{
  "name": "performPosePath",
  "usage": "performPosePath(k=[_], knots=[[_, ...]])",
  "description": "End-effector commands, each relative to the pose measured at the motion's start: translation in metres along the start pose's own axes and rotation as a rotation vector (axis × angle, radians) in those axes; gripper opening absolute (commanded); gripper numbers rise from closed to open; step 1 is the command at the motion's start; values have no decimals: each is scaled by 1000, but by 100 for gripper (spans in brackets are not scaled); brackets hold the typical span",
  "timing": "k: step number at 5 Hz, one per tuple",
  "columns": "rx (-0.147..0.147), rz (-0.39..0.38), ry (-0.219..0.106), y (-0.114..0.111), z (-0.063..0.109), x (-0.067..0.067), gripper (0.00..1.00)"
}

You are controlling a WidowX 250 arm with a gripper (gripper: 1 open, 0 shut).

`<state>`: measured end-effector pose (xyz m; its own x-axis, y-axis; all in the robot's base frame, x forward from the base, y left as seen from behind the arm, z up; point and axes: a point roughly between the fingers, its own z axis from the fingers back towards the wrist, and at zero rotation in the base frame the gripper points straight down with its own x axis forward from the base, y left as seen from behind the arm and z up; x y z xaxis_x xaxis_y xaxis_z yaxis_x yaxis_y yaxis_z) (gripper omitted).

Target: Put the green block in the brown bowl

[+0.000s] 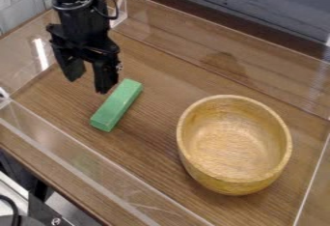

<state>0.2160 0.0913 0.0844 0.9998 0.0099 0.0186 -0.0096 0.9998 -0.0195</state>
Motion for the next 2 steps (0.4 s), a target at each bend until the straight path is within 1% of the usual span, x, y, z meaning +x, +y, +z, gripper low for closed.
performPosePath(k=[1,2], knots=[[2,-10,-28,-3,5,6,100],[-9,-13,-27,-7,2,9,100]])
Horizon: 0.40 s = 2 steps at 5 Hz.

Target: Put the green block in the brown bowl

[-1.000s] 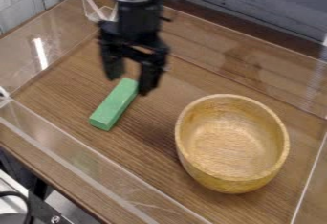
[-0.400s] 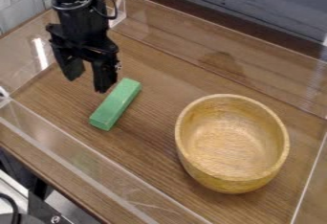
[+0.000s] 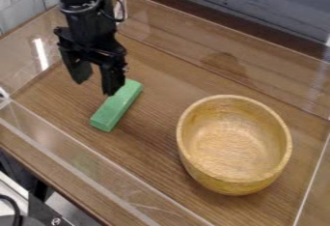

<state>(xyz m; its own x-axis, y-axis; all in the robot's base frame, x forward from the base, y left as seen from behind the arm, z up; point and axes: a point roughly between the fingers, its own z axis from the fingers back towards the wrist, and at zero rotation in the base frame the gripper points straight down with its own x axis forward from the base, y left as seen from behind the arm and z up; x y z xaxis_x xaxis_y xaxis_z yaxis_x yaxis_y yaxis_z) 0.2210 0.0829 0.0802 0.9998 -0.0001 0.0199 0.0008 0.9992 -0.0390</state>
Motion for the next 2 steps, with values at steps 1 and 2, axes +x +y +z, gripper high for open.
performPosePath(k=[1,2], knots=[[2,-5,-24,-3,3,6,100],[-7,-6,-23,-6,0,8,100]])
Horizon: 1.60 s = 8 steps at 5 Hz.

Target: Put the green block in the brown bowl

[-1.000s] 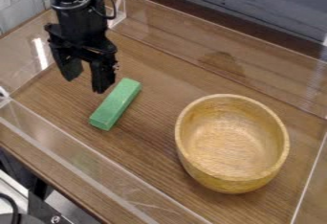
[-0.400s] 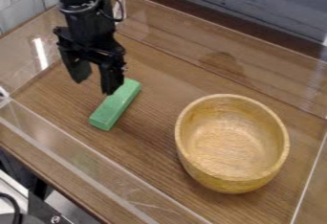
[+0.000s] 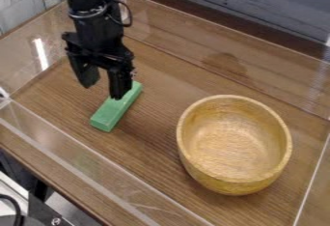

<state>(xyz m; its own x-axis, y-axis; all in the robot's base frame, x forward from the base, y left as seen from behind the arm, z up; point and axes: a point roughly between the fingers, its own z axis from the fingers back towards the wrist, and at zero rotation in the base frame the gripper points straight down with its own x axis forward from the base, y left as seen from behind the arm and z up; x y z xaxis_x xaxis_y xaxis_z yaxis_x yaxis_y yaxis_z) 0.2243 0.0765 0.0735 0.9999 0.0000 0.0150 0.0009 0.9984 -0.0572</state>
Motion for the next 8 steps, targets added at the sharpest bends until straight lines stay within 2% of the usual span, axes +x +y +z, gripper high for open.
performPosePath(k=[1,8], knots=[[5,-10,-28,-2,4,7,100],[-24,-1,-31,3,-15,17,100]])
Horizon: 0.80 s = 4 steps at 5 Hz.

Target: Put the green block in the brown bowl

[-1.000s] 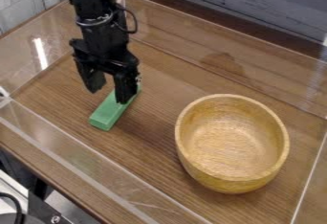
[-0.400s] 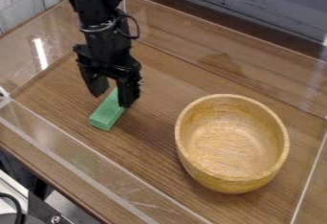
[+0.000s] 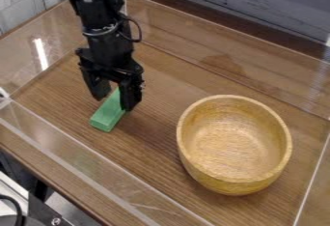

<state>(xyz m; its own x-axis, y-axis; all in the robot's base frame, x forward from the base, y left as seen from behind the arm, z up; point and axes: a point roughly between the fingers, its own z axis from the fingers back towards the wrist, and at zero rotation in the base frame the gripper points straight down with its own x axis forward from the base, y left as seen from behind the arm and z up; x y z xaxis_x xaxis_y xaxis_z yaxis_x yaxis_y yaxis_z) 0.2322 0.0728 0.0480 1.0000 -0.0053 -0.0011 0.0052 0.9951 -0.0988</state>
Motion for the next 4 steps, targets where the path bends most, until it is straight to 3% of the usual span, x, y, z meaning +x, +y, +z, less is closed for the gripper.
performPosePath(k=[1,4], knots=[[16,5,-48,6,10,11,100],[12,13,-51,12,-6,10,100]])
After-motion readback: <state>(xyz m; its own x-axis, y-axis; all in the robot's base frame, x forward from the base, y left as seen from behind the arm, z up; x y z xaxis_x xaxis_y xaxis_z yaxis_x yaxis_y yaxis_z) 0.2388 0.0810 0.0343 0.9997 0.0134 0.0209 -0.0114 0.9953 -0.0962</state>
